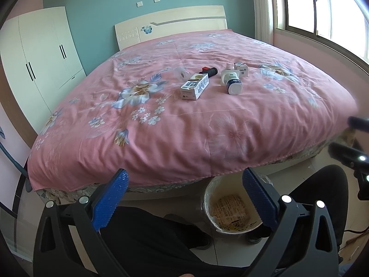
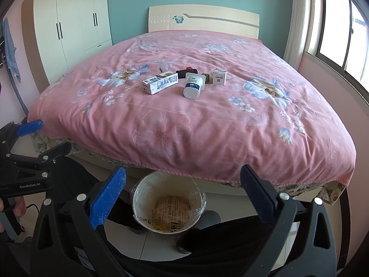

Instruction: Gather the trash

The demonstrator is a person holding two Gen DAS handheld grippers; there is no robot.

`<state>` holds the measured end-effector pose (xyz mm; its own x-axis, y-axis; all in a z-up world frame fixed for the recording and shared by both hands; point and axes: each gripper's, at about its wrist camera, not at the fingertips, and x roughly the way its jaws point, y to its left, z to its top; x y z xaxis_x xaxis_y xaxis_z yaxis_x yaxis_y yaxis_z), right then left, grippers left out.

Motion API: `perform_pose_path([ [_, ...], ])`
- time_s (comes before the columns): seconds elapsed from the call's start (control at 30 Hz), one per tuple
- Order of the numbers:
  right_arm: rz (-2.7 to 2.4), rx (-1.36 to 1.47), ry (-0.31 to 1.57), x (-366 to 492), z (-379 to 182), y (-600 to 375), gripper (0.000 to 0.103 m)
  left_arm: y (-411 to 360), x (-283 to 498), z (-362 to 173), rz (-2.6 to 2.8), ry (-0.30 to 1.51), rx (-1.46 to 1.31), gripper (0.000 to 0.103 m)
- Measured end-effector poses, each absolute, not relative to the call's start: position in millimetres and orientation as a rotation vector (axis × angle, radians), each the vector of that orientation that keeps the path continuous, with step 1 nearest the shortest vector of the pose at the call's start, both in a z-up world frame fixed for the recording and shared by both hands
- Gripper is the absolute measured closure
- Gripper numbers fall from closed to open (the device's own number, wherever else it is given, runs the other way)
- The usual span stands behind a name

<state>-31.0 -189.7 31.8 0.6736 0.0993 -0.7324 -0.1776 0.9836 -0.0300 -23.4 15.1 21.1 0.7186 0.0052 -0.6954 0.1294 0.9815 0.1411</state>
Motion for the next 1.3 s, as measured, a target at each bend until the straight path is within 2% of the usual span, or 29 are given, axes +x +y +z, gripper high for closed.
perform_pose_path([
  [0.87,0.160,-0.096,0.826,-31.6,31.3,-191.8,0.007,20.9,-20.7,17.6,-0.043,0.773,0.187,0.002],
  [1.3,0.152,-0.072,0.838,9.4,22.2,-197.0,0.007,36.1,53.2,9.0,-0.018,0.782,0.224,0.002],
])
